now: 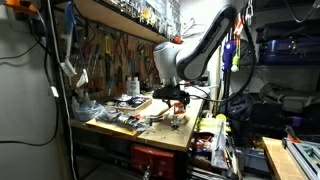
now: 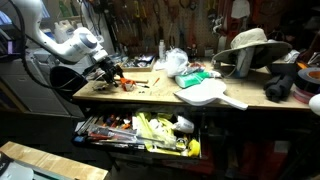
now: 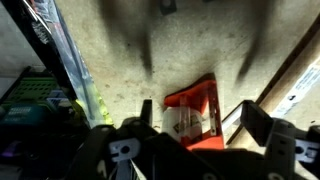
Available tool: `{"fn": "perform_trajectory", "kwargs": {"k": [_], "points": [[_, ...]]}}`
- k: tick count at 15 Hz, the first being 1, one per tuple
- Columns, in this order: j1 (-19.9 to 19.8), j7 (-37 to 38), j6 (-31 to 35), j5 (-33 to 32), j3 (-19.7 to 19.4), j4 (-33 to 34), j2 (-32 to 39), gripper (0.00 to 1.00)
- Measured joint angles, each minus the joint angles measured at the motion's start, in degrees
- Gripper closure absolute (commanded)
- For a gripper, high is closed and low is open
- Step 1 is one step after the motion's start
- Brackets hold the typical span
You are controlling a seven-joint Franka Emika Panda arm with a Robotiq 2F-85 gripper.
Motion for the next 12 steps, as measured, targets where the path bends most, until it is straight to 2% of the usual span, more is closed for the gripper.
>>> {"fn": "perform_trajectory", "kwargs": {"k": [5,8,12], "points": [[1.1,0.0,0.0,-0.7,-0.7,1.0,0.7,0.81],[1.4,0.0,0.0,-0.7,-0.7,1.2,0.6,0.99],[1.8,-0.1,0.0,-0.7,-0.7,1.2,0.5,0.97]]}}
